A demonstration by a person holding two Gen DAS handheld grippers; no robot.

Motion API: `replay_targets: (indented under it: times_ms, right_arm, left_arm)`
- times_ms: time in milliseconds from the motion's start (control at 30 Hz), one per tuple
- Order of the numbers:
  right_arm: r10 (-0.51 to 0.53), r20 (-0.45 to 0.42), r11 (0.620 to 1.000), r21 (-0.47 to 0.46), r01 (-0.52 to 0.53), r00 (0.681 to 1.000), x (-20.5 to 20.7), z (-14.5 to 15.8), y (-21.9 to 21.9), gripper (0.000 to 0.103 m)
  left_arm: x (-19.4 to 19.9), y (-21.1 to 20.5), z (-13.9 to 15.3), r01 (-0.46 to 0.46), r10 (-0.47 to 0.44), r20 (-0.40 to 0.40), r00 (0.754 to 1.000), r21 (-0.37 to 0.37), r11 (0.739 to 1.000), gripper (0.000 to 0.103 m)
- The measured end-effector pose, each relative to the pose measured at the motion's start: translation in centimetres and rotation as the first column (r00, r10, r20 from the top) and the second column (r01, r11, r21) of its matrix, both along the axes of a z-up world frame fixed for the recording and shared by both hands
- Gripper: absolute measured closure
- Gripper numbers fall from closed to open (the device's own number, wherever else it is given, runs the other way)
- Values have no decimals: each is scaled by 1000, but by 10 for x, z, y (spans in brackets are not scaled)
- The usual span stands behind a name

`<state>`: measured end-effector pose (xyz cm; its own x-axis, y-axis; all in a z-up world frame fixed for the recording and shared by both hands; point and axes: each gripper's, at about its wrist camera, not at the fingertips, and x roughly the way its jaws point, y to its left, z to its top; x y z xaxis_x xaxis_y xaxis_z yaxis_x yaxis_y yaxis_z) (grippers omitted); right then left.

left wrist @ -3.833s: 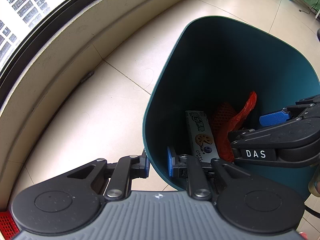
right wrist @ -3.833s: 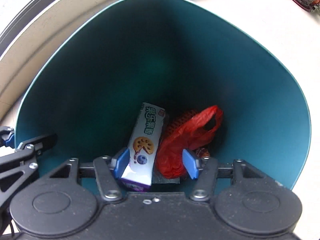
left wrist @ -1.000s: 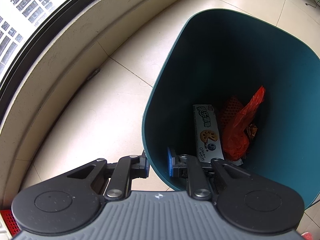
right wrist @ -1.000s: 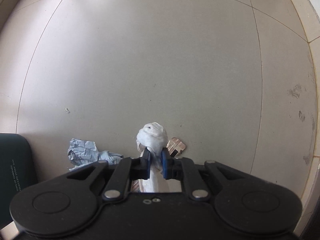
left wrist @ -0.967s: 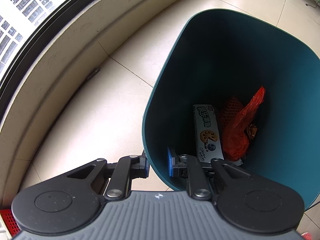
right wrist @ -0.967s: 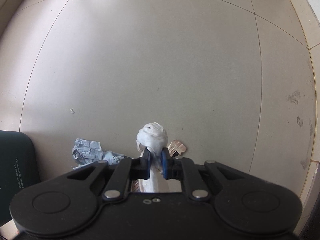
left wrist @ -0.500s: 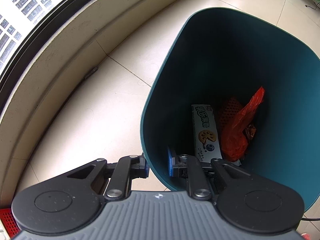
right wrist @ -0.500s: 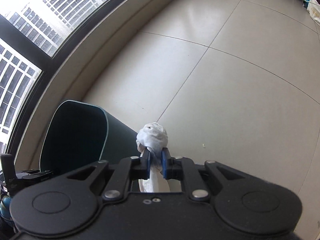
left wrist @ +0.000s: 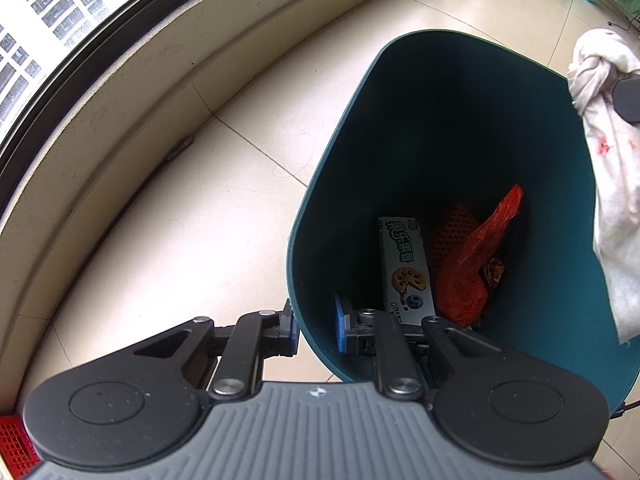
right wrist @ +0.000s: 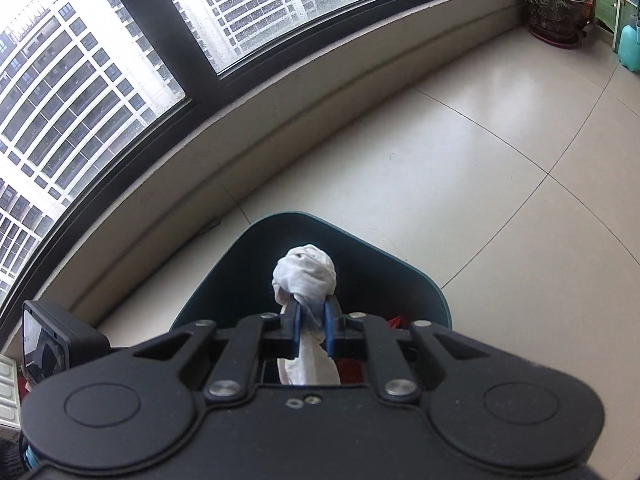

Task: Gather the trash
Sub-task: 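Carry the white tissue into the bin and open the right gripper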

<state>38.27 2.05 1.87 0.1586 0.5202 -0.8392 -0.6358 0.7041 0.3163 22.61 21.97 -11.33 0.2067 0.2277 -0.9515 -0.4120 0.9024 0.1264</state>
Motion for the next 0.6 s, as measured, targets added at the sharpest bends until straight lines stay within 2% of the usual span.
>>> replay_targets:
  times_ms: [33,67,267,333,367,533,600]
  right_arm:
    - [5,3,1000,-17,-5,1000,-3,2,5,93]
    - [6,10,999,-44,-5,1000,-7,-12,20,93]
    - [21,-14,986,-168,-23,1000,-16,-52,48,93]
    - [28,-23,982,-188,-31,999,-17,-61,53,93]
    - [30,-21,978,-206,-33,999,-14,-79,60,93]
    - [18,-27,967,-254,-25,999,-12,-104,66,92]
    - [5,-49,966,-258,-18,999,-10,-112,71,88]
  left_arm:
    - [-1,1,0,0,0,2,1000,-2,1000,87]
    - [-1,1,1,0,0,2,1000,-2,1000,87]
    - [-2,1,1,0,0,4,1000,-5,1000,87]
    - [-2,1,2,1,-1,5,1000,-4,1000,87]
    - [-2,0,2,1,-1,6,1000,-4,1000,87]
    - [-2,-1,1,0,0,5,1000,1,1000,87]
    - [-1,-2,1,2,-2,3,1000,4,1000,87]
